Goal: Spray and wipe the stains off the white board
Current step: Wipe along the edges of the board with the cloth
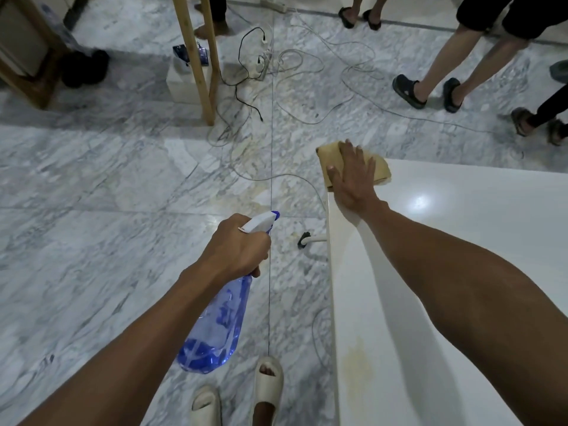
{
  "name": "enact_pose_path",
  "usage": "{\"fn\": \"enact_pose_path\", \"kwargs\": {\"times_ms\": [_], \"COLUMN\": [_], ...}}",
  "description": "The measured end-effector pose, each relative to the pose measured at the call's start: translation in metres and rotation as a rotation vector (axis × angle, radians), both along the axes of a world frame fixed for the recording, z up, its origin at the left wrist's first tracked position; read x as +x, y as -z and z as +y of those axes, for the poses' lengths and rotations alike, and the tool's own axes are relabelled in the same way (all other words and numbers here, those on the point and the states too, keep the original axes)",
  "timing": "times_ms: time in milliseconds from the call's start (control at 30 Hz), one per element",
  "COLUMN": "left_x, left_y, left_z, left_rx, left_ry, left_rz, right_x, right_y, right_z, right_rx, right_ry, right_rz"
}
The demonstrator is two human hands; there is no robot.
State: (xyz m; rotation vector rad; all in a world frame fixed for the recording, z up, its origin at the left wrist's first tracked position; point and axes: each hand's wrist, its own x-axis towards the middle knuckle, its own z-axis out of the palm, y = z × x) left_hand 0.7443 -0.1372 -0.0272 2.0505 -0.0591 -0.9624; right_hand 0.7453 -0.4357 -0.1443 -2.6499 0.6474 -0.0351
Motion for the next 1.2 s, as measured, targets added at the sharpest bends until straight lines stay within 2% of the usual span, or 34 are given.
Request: {"fn": "enact_pose_path", "kwargs": {"times_ms": [67, 167, 333, 767, 1200], "left_x": [-0.002, -0.010, -0.024, -0.059, -0.158], "left_y": [0.003, 0.003, -0.003, -0.020, -0.029], "left_z": [-0.001, -0.006, -0.013, -0.002, 0.065], "left_rx": [0.014, 0.013, 0.002, 0.023, -0.009], "left_ry": [0.006, 0.020, 0.027, 0.075, 0.175], "left_rz": [0.002, 0.004, -0.004, -0.062, -0.049], "right_x": [-0.008, -0.008, -0.003, -0.054, -0.209], "right_y": [-0.002, -0.002, 0.003, 0.002, 0.008], "right_z": [-0.009, -0.019, -0.010, 0.022, 0.135], "right_rx": [-0.033, -0.080, -0.150, -0.186, -0.184], "right_ry": [-0.136, -0.193, -0.163, -0.182, -0.040], "right_rz": [0.100, 0.220, 0.130, 0.217, 0.178]}}
